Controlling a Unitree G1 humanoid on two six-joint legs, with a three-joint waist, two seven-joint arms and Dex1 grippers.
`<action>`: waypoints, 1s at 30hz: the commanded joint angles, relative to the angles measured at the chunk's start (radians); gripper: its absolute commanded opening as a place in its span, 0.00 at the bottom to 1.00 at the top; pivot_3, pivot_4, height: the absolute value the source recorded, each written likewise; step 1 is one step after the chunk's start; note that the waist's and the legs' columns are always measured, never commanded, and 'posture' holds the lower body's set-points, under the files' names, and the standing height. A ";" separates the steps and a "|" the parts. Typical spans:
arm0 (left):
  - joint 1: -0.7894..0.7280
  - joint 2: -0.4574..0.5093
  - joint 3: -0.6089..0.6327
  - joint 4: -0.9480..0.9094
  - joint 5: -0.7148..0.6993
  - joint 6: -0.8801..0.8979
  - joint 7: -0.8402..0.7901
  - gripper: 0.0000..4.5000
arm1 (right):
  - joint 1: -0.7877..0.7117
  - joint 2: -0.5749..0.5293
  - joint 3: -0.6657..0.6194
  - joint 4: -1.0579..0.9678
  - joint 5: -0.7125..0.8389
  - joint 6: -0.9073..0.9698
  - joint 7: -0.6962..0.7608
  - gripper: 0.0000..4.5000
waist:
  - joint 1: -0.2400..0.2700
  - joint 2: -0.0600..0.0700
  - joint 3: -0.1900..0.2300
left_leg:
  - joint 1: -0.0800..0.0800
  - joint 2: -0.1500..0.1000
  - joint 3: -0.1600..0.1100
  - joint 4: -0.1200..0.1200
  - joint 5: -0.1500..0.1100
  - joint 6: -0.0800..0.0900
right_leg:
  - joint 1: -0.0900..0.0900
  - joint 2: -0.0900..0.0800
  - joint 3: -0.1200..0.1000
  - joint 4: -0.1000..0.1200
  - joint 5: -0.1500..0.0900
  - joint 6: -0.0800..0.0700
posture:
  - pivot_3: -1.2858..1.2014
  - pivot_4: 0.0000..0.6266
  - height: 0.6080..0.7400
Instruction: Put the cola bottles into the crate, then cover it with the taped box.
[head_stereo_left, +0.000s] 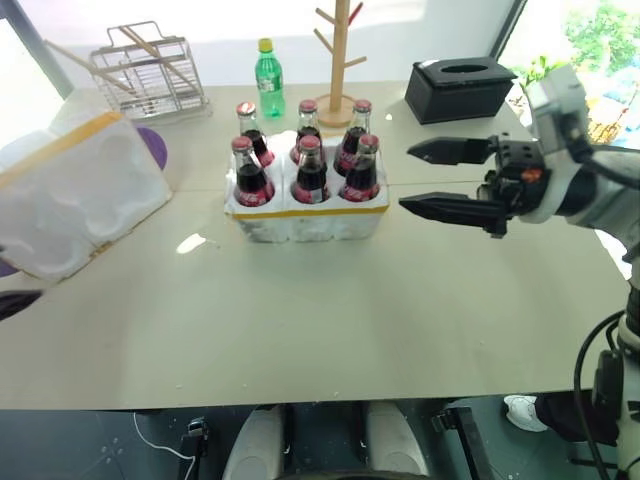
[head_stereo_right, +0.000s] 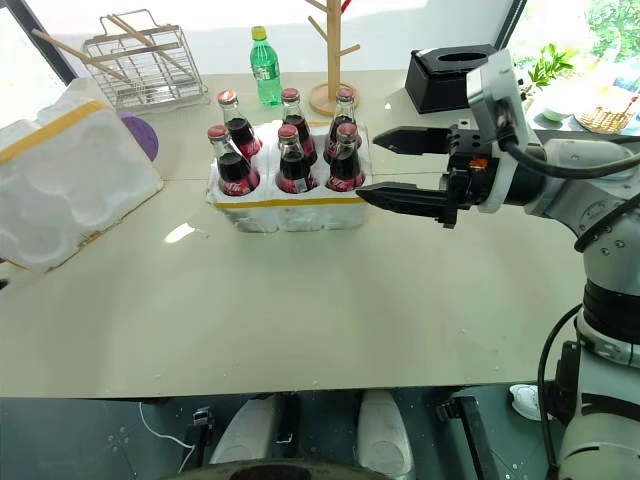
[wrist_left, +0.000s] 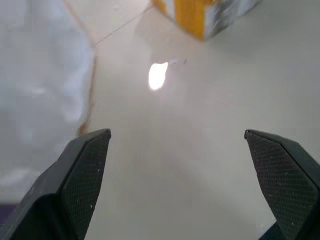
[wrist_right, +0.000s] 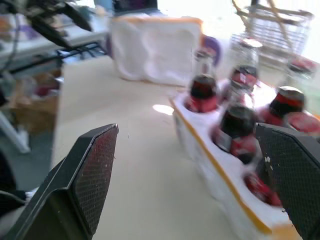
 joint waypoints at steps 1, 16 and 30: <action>-0.019 0.126 -0.071 0.354 0.183 -0.270 -0.075 1.00 | -0.046 0.018 -0.017 -0.010 0.068 0.008 -0.016 0.99 | 0.006 0.000 0.000 | 0.000 0.000 0.000 0.000 0.000 0.000 | 0.000 0.000 0.000 0.000 0.000 -0.001 | 0.52 0.24 1.00; -1.349 0.131 -1.170 1.164 0.681 -0.720 0.199 1.00 | 0.021 0.020 0.000 -0.017 0.066 0.002 -0.099 0.99 | 0.005 -0.008 -0.002 | -0.003 -0.007 0.005 0.001 -0.001 0.003 | -0.003 -0.003 -0.003 0.006 0.002 0.002 | 0.52 0.24 1.00; -1.600 -0.008 -1.314 1.325 0.824 -0.619 0.179 1.00 | 0.094 -0.020 -0.063 -0.097 0.148 0.032 -0.194 0.99 | 0.005 -0.015 -0.002 | -0.002 -0.007 0.003 0.003 -0.002 0.003 | -0.005 -0.006 -0.003 0.010 0.002 0.002 | 0.52 0.24 1.00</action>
